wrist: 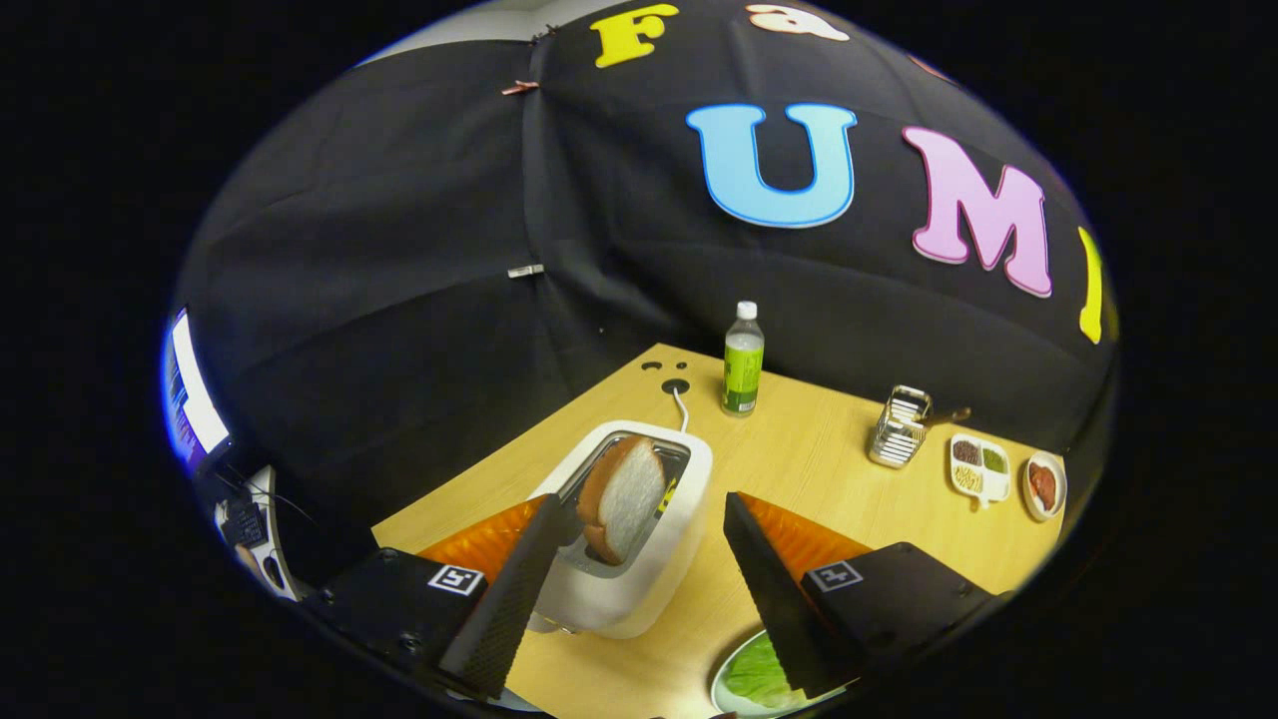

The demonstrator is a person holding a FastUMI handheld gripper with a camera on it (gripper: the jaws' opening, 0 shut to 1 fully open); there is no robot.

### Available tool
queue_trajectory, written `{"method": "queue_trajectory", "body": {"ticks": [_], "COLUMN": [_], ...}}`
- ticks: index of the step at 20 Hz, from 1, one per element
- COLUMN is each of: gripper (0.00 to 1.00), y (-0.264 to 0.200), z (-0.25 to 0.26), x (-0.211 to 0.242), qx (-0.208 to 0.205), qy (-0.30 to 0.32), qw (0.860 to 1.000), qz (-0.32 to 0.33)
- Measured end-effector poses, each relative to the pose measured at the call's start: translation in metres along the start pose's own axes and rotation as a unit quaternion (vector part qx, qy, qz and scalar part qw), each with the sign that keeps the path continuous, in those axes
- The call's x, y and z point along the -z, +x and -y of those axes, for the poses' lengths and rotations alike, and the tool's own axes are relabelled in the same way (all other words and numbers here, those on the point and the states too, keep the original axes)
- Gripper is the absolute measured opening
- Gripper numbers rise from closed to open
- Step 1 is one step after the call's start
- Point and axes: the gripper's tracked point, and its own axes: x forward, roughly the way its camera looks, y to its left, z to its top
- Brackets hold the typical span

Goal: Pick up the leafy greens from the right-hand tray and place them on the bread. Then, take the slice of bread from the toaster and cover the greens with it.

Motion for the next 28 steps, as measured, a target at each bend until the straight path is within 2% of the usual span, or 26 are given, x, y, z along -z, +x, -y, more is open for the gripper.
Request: {"method": "queue_trajectory", "body": {"ticks": [4, 10, 11, 13, 15, 18, 23, 28], "gripper": [1.00, 0.95, 0.84, 0.52, 0.20, 0.15, 0.14, 0.15], "y": [0.034, 0.068, 0.069, 0.069, 0.066, 0.058, 0.040, 0.000], "z": [-0.009, -0.011, -0.004, 0.007, 0.004, -0.002, -0.001, 0.000], "x": [0.003, -0.002, 0.005, 0.002, -0.001, -0.005, -0.028, -0.072], "qx": [0.000, 0.025, 0.040, 0.061, 0.058, 0.054, 0.050, 0.029], "qy": [0.039, 0.036, 0.040, 0.045, 0.048, 0.046, 0.047, 0.066], "qw": [0.999, 0.999, 0.998, 0.996, 0.997, 0.997, 0.998, 0.996], "qz": [-0.019, -0.028, -0.040, -0.036, -0.035, -0.029, 0.003, 0.053]}}
